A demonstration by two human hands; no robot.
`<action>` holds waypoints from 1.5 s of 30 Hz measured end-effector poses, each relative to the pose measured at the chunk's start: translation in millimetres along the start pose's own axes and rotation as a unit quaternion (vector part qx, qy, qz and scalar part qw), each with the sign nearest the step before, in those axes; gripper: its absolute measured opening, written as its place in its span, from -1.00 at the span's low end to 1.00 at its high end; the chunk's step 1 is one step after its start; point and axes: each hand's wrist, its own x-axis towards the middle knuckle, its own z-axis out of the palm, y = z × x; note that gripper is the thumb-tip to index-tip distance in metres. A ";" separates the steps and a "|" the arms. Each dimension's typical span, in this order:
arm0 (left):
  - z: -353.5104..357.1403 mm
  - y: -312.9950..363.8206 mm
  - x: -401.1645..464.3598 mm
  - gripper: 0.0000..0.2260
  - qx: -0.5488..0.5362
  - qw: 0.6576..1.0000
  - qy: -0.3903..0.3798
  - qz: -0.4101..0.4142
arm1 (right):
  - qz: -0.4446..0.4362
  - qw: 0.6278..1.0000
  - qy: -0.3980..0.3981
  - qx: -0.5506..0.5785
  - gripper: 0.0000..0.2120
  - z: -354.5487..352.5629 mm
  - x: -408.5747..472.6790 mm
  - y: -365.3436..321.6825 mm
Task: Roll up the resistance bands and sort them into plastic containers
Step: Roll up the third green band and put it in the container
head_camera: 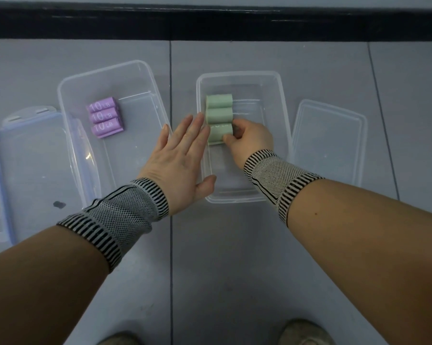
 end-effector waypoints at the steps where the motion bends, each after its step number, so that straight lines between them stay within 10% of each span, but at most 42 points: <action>1: 0.3 0.4 0.0 -0.17 0.000 1.000 0.000 0.000 | 0.000 1.000 0.001 -0.001 -0.78 0.5 -0.2 -0.2; 26: -3.9 3.3 -0.5 -0.19 0.003 1.000 -0.010 -0.007 | 0.004 1.000 -0.014 0.002 -0.46 -4.0 -4.1 0.5; 38: -25.7 25.5 -4.2 -0.29 0.012 0.999 -0.041 -0.021 | -0.185 0.954 -0.064 -0.228 -0.35 -49.4 -62.8 1.2; 45: -50.1 95.6 18.3 -0.31 0.041 0.995 -0.066 0.058 | -0.106 0.952 -0.040 -0.284 -0.40 -114.9 -98.4 63.6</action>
